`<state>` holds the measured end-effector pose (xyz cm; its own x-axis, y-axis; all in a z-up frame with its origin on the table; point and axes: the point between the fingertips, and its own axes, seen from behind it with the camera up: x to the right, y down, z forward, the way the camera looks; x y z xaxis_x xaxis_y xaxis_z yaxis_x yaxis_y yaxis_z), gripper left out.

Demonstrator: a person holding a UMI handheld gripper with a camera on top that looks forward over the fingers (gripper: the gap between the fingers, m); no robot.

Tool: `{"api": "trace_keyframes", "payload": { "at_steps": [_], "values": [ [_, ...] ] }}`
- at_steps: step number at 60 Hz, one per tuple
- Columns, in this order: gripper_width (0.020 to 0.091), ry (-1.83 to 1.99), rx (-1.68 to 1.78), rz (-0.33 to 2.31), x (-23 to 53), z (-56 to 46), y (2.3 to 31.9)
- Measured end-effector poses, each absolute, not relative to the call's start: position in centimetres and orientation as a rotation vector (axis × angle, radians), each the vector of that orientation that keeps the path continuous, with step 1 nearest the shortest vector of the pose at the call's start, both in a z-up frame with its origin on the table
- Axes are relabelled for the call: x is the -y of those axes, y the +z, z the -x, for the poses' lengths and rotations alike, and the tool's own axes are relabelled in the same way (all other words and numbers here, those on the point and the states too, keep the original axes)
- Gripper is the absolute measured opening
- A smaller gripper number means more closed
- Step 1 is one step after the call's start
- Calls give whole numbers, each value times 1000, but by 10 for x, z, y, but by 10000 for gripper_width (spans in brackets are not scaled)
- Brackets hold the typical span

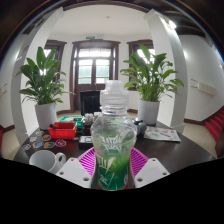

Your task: Pour water

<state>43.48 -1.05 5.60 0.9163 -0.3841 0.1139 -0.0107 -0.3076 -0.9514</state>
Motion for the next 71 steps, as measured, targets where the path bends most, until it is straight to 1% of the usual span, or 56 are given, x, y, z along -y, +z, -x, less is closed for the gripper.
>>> {"api": "trace_keyframes", "payload": {
  "at_steps": [1, 3, 5, 7, 8, 12, 14, 33, 41, 49, 55, 62, 71],
  "values": [
    [451, -379, -295, 1859, 12, -435, 55],
    [466, -371, -293, 1865, 13, -433, 55],
    [508, -366, -303, 1874, 14, -433, 52],
    [591, -369, -312, 1896, 18, -434, 48],
    [670, -375, -314, 1905, 21, -434, 47],
    [793, -380, -311, 1924, 33, -430, 47],
    [820, -371, -307, 1927, 38, -425, 48],
    [820, -295, -206, 1991, 104, -355, 78],
    [817, -230, -150, 2001, 127, -318, 102],
    [812, -174, -129, 1955, 147, -291, 130],
    [811, -185, -128, 1938, 159, -285, 143],
    [809, -193, -115, 1936, 171, -279, 151],
    [810, -202, -101, 1946, 175, -278, 150]
  ]
}}
